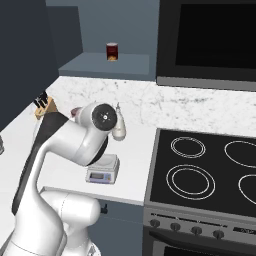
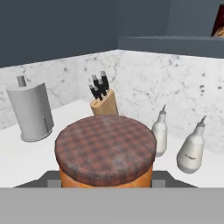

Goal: Pick the jam and place it on the digital scale for weighing, and close the cabinet.

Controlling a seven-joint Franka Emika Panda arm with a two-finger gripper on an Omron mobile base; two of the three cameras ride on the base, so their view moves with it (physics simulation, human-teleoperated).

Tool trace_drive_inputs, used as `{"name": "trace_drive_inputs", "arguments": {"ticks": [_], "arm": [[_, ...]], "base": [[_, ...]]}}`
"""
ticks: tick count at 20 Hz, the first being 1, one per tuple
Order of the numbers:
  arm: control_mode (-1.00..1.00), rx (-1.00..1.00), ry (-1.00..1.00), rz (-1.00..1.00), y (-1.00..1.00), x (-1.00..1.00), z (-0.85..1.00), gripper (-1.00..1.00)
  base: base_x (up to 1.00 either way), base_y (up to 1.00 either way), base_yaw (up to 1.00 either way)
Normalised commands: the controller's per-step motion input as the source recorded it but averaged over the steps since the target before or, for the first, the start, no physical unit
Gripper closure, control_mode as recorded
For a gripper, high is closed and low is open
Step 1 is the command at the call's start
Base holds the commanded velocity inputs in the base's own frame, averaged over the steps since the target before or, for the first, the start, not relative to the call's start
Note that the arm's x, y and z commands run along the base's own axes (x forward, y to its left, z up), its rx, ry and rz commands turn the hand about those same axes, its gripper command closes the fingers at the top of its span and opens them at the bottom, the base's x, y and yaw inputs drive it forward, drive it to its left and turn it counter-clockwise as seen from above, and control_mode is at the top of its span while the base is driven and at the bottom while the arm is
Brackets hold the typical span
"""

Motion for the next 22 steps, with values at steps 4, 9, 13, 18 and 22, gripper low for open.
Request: {"name": "trace_drive_inputs", "arguments": {"ticks": [4,9,13,18,22], "arm": [[-1.00,0.00,0.00,0.07,0.00,0.00,-0.36,1.00],[-1.00,0.00,0.00,0.06,0.00,0.00,-0.37,1.00],[-1.00,0.00,0.00,0.03,-0.01,0.11,-0.27,1.00],[-1.00,0.00,0.00,0.00,-0.03,0.24,-0.14,1.00],[-1.00,0.00,0.00,0.03,-0.04,0.22,-0.18,1.00]], "base": [[0.00,0.00,0.00],[0.00,0.00,0.00],[0.00,0.00,0.00],[0.00,0.00,0.00],[0.00,0.00,0.00]]}}
